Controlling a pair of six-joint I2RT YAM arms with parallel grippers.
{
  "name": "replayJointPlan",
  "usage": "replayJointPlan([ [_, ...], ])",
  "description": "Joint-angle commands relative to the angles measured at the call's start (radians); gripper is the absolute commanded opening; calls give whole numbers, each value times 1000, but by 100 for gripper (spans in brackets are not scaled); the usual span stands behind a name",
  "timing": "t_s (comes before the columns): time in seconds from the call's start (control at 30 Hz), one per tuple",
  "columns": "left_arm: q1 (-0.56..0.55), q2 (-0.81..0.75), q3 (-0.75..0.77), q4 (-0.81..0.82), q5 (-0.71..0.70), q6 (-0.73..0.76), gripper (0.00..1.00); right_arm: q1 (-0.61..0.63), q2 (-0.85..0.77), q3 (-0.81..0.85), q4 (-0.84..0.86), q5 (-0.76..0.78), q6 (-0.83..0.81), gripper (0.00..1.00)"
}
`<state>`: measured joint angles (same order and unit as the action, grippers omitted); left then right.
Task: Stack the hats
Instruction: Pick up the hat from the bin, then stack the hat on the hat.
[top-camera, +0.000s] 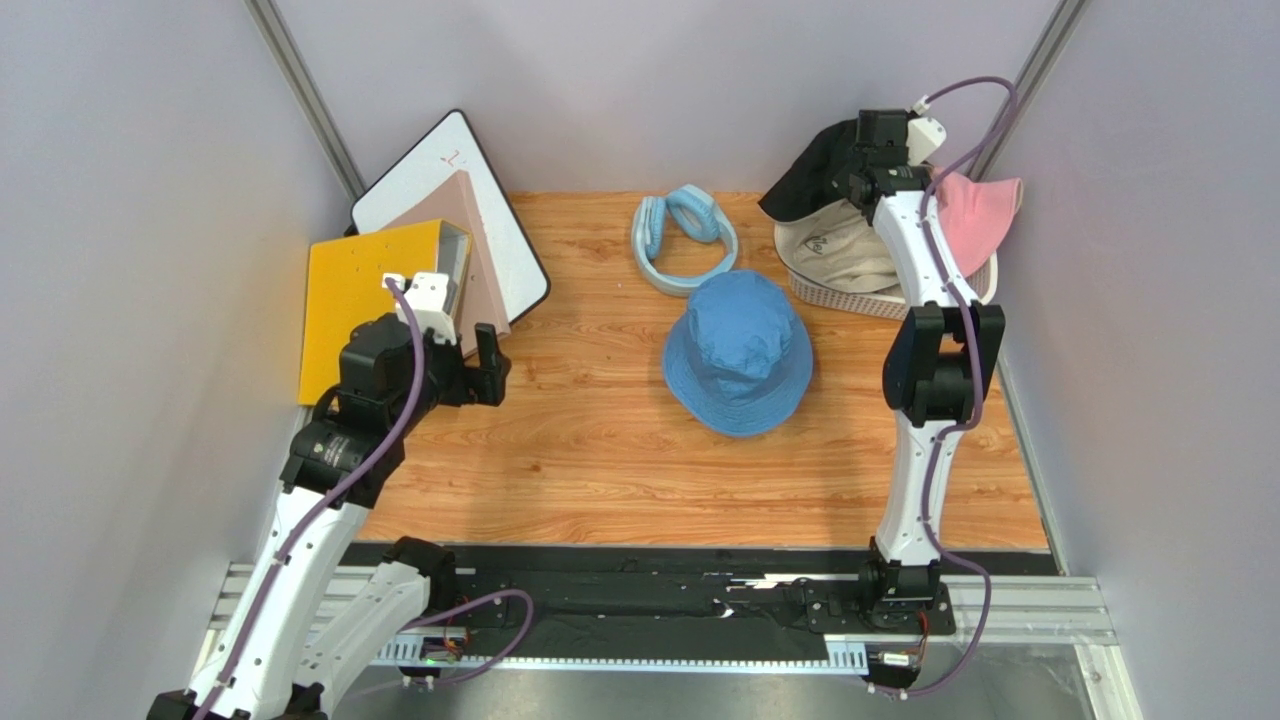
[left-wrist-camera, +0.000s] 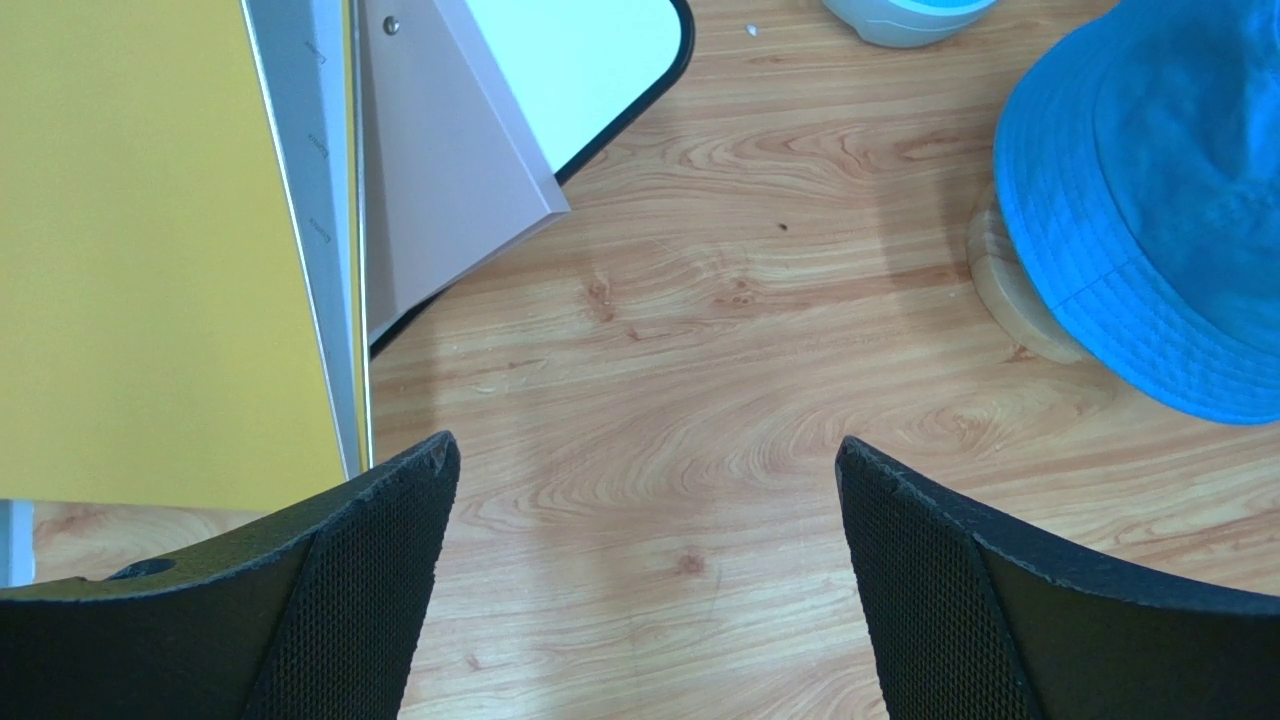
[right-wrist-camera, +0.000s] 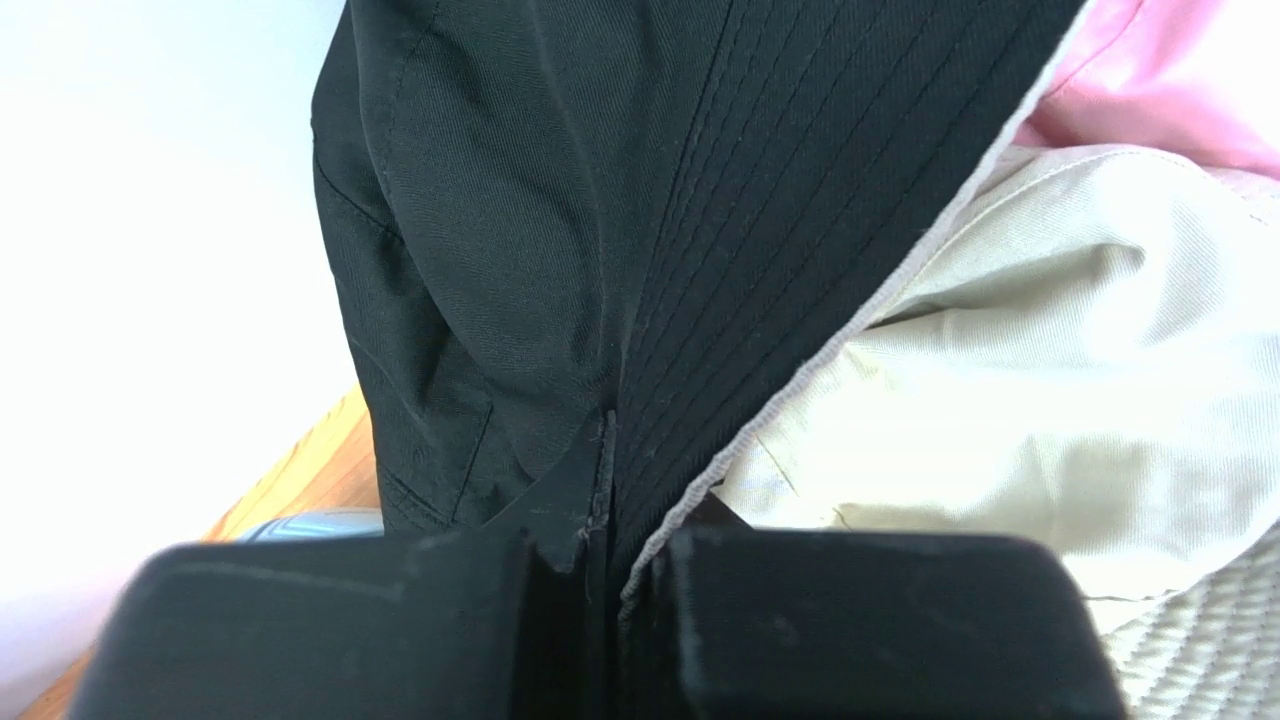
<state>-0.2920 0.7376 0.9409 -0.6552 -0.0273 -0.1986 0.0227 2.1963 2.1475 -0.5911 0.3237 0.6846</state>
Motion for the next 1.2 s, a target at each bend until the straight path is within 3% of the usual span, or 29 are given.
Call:
replayJointPlan([
  [0.0, 1, -18, 18, 11, -11, 14, 99, -6, -134, -47, 94, 0, 16, 0],
  [0.2, 1, -24, 18, 25, -13, 14, 99, -3, -319, -6, 148, -46, 10, 0],
  [0.37, 1, -43, 19, 87, 56, 2, 99, 8, -427, 92, 83, -136, 0, 0],
  [0.63, -16, 16, 53, 274, 322, -145, 98, 94, -713, -150, 122, -238, -57, 0],
  [0.9, -361, 224, 314, 377, 54, 23, 98, 279, -863, -215, 63, -180, -91, 0],
  [1.03, -498, 319, 435, 448, 1, 117, 99, 384, -871, -218, 53, -172, -76, 0],
  [1.17, -616, 362, 449, 543, 6, 246, 100, 431, -843, -173, 8, -196, -37, 0],
])
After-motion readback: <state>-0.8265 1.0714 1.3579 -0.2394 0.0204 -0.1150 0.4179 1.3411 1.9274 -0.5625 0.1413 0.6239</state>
